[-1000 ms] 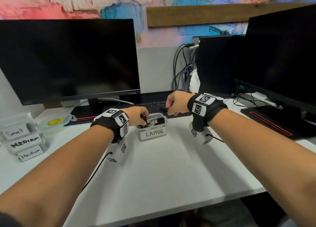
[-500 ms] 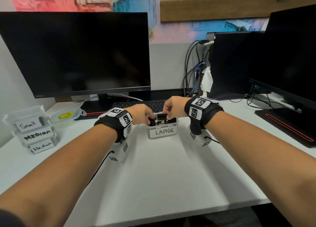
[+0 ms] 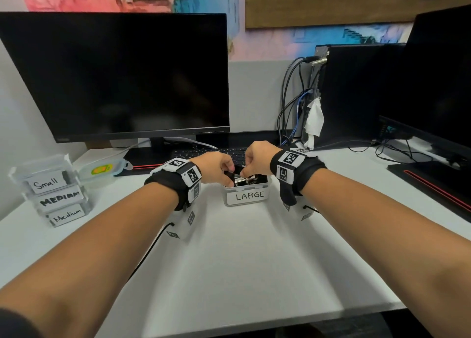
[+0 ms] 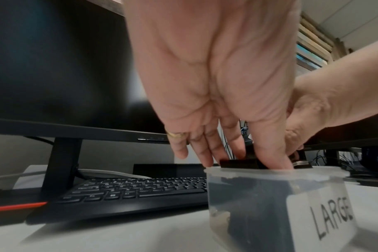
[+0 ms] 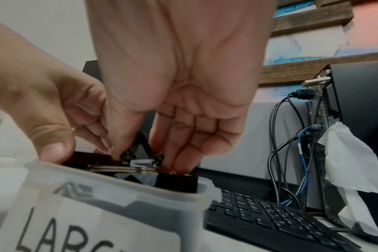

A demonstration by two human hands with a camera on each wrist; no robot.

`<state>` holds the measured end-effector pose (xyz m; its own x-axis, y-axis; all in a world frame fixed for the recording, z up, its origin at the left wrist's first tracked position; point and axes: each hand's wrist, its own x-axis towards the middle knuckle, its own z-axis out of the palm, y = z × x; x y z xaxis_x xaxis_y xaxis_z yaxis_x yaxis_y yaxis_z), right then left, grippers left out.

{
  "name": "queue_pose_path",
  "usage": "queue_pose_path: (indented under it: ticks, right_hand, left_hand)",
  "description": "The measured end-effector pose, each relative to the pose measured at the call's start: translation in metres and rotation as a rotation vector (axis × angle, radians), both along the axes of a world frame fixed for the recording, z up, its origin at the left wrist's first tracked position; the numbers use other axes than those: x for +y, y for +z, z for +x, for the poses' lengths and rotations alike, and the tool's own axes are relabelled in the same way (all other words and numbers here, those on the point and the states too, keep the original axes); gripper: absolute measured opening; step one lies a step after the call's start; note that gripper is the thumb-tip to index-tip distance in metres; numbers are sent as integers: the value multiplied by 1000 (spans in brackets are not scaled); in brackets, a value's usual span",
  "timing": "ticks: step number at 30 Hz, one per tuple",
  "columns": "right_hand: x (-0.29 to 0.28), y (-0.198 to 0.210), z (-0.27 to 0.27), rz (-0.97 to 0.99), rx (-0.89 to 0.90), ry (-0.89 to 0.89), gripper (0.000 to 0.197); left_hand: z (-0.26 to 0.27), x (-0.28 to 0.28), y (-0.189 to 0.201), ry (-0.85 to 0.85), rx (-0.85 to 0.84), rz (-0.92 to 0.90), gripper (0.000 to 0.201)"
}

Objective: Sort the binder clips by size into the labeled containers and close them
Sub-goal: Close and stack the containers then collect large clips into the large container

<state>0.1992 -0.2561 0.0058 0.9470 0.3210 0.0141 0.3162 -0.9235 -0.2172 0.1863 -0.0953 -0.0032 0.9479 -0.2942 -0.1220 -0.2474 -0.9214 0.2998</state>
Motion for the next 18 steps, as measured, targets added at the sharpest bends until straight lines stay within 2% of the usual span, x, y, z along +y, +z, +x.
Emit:
queue_pose_path:
  ticks: [7,12,15,18]
  right_hand:
    - [11,-3,3,-69,-2,-2,44]
    - [10,1,5,-53,28,8,39]
    - [10,0,4,-58,53,18,37]
    - [8,-5,2,-61,97,78,43]
  left_hand:
    - [-2,5,1,-1,52,-26,32]
    - [-3,4,0,-32,60,25,60]
    - [-4,1,1,-55,66,87,53]
    - [-4,1,-1,-20,57,103,52]
